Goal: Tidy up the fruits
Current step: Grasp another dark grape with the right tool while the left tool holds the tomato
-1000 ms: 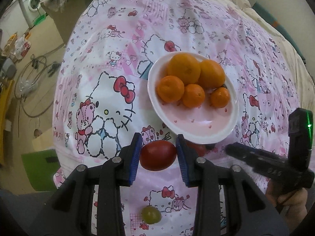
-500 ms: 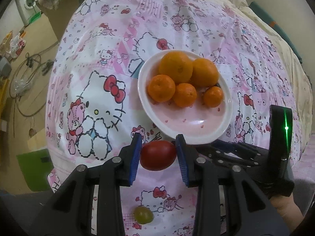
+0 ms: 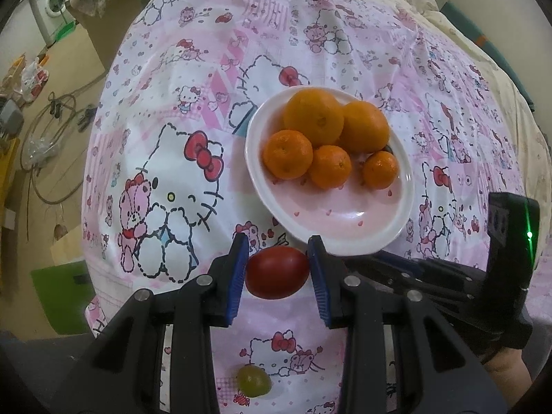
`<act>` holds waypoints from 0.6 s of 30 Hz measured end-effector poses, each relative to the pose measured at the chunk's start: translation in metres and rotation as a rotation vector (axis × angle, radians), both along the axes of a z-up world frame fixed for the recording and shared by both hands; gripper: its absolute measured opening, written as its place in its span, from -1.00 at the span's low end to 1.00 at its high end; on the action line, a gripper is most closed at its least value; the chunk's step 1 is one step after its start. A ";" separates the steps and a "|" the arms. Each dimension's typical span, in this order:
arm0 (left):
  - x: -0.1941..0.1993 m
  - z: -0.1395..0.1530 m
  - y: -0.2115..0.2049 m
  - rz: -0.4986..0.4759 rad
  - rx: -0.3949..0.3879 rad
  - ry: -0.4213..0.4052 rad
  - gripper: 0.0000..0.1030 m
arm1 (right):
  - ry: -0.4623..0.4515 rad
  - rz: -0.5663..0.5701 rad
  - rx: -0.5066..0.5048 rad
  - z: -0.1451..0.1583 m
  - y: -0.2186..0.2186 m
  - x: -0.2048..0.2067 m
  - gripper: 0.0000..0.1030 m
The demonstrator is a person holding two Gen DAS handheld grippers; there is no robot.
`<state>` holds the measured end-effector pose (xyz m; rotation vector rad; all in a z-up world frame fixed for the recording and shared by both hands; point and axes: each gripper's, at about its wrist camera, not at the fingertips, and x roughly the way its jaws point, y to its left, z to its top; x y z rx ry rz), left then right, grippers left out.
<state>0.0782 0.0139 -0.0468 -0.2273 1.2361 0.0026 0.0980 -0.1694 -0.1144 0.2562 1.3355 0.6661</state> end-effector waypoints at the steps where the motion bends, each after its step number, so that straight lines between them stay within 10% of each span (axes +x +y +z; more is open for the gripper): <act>1: 0.000 0.001 -0.001 -0.004 0.003 -0.004 -0.39 | 0.001 -0.009 0.005 0.001 -0.003 -0.001 -0.65; 7: 0.001 0.002 -0.003 -0.003 0.018 -0.012 -0.40 | -0.004 -0.050 0.017 0.014 -0.023 -0.010 -1.00; 18: -0.001 0.003 0.004 0.026 0.047 -0.029 -0.40 | -0.023 -0.112 0.030 0.025 -0.052 -0.017 -0.87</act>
